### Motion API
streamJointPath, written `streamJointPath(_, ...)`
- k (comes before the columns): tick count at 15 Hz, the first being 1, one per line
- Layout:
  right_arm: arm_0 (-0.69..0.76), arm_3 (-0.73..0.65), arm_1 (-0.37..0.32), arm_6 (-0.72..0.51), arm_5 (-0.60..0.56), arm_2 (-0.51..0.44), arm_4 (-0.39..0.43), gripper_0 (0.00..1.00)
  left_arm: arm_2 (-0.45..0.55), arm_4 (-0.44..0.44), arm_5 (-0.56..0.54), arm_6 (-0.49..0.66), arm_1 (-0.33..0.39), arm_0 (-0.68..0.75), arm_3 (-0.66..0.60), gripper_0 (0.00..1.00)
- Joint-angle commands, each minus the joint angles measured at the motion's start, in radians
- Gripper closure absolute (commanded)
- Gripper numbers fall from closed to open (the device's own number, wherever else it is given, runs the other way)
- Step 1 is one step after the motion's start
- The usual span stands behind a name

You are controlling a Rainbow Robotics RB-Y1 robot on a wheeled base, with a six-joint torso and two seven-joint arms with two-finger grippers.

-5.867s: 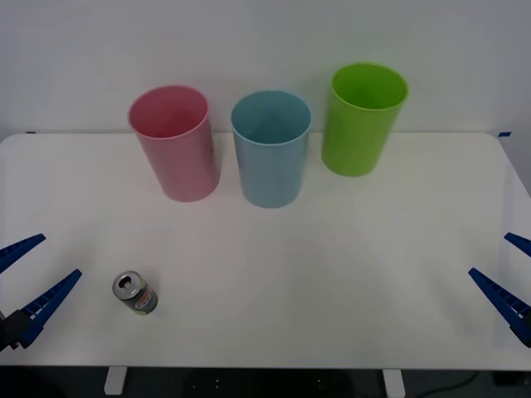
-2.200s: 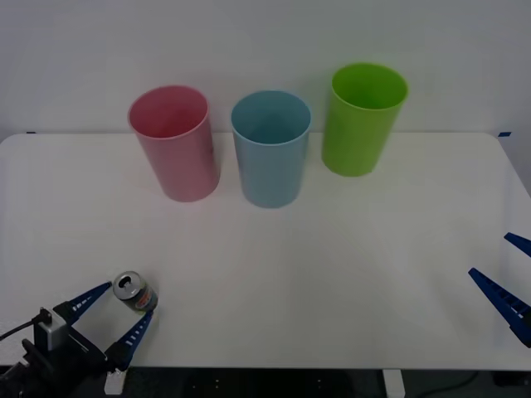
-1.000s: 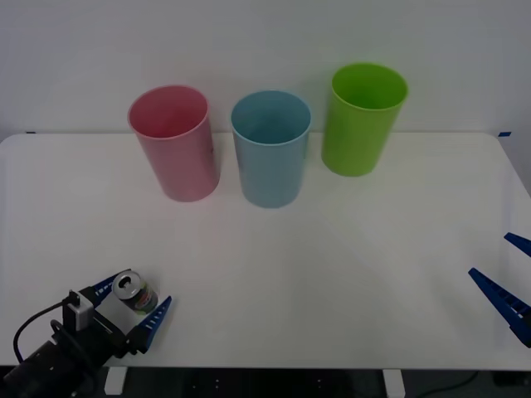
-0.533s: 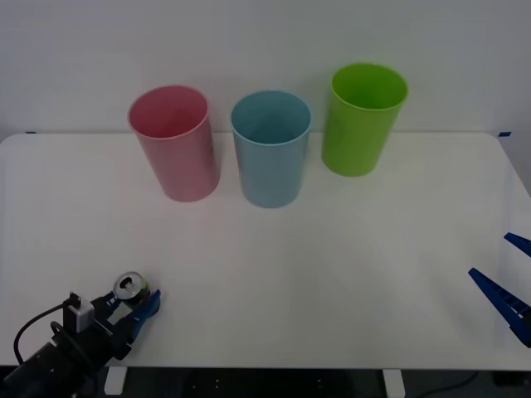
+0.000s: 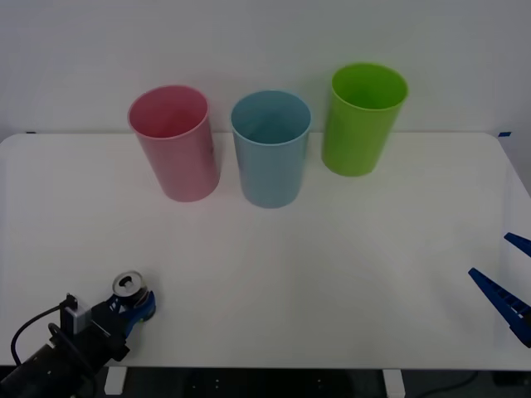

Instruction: Grasp the object on the table and drop it into the matching bin: aluminum can to the light blue bin, PET bottle to the pink bin.

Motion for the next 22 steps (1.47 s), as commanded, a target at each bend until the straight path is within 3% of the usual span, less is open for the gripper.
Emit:
streamJointPath(1,0.0,0.0,0.0,0.0,0.0,0.0,0.0,0.0,0.009,0.004,-0.014,0.003,0.0,0.005,-0.009,1.0)
streamJointPath(6,0.0,0.0,0.0,0.0,0.0,0.0,0.0,0.0,0.004,0.022,-0.001,0.046,0.0,0.074,-0.152,1.0)
streamJointPath(14,0.0,0.0,0.0,0.0,0.0,0.0,0.0,0.0,-0.052,0.077,0.17,0.129,0.0,0.181,-0.45,1.0)
streamJointPath(22,0.0,0.0,0.0,0.0,0.0,0.0,0.0,0.0,-0.063,-0.019,0.228,0.442,0.0,0.154,-0.674,1.0)
